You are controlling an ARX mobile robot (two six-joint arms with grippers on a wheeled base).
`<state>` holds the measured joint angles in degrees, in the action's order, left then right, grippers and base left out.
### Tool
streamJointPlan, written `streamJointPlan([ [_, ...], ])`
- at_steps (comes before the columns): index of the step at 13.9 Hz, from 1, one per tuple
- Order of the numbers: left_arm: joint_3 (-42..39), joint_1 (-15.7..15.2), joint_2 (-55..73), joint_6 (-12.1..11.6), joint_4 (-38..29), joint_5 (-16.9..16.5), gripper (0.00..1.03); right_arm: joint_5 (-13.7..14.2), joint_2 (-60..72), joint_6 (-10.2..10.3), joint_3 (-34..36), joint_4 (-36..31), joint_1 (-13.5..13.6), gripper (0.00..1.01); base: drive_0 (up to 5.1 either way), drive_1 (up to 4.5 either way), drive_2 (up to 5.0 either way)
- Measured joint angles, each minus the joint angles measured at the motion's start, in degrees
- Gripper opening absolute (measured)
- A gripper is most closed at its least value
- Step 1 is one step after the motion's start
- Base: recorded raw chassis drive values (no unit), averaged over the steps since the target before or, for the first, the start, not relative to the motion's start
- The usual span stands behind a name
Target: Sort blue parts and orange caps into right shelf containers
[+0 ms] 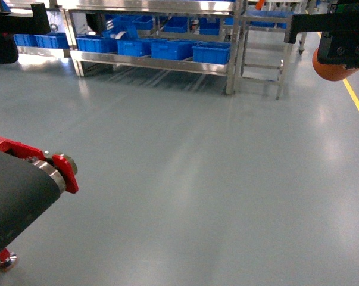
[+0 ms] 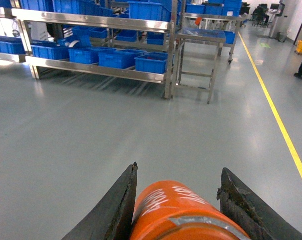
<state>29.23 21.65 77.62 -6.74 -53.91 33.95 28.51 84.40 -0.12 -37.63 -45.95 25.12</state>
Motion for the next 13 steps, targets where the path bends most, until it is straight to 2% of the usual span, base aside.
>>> streamJointPlan([
  [13, 0.00, 0.00, 0.00, 0.00, 0.02, -0.02, 0.44, 0.00, 0.00, 0.00, 0.00, 0.00, 0.00, 0.44, -1.4, -1.38, -1.4],
])
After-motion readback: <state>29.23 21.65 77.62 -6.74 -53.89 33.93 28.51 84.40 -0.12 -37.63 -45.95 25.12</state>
